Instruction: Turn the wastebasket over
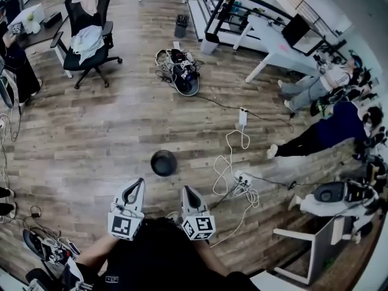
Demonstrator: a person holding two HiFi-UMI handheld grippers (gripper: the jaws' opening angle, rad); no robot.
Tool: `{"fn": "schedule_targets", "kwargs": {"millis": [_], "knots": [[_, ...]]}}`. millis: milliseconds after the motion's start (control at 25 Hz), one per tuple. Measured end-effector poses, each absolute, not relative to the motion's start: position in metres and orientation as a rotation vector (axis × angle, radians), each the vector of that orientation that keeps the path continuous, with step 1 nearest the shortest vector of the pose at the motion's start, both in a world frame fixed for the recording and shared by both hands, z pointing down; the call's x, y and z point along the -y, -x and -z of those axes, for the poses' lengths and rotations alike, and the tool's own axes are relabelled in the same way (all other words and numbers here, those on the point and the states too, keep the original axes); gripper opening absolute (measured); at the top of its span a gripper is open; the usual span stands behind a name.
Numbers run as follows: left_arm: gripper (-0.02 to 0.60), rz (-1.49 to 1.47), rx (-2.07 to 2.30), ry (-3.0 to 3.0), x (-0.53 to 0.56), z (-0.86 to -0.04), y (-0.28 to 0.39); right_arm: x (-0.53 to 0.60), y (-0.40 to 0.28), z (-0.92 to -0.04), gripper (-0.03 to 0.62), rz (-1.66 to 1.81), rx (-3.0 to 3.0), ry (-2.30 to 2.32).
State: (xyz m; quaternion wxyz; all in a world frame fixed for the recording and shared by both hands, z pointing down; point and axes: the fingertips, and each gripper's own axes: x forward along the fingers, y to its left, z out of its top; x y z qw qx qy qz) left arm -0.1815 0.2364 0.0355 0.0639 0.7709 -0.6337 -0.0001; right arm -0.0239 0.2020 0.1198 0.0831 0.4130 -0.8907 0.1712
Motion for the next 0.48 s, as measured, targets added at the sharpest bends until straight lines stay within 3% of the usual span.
{"fn": "schedule_targets", "kwargs": {"millis": [480], "knots": [[0.032,0.039,1.93,-2.34,-0.226,-0.031,0.186,-0.196,0.044,-0.116,0.032,-0.588,2.698,-1.19]]}}
